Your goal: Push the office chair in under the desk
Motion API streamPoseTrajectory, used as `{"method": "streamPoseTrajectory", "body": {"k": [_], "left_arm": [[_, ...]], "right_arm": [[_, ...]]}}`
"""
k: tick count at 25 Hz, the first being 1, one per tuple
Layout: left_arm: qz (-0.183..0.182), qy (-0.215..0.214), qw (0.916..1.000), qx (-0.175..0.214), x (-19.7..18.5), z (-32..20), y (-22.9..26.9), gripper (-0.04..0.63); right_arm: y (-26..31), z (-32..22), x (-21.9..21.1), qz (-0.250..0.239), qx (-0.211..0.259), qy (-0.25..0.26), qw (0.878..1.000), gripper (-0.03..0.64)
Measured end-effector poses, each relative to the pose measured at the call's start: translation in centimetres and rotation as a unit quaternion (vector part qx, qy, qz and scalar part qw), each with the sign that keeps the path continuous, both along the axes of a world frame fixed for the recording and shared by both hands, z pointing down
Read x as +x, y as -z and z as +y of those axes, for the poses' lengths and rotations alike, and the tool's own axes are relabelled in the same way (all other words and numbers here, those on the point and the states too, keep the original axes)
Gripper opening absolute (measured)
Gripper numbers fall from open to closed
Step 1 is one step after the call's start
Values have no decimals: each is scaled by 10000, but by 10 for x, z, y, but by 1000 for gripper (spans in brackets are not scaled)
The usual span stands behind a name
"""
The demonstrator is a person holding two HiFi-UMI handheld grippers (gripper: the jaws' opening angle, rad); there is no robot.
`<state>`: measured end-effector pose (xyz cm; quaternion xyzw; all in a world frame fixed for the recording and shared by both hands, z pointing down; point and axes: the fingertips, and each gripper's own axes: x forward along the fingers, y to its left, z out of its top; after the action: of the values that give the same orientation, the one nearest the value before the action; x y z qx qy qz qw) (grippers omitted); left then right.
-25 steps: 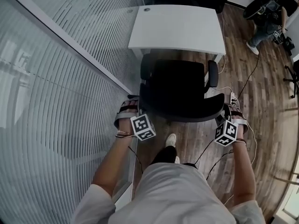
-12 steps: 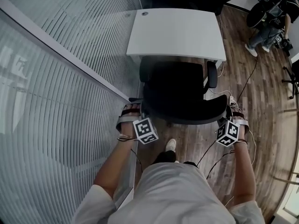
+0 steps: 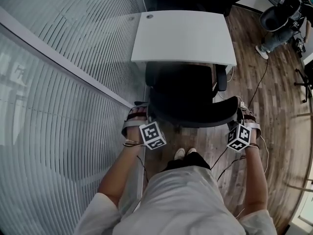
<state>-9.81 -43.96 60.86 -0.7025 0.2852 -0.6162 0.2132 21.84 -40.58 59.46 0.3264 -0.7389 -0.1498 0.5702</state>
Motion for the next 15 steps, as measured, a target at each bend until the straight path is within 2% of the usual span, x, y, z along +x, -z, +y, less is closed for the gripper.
{"method": "streamPoseTrajectory", "body": {"k": [15], "left_arm": [[-40, 79, 10000, -8, 4, -50, 0, 198]], "right_arm": [[0, -50, 5, -74, 66, -2, 10000, 204]]}}
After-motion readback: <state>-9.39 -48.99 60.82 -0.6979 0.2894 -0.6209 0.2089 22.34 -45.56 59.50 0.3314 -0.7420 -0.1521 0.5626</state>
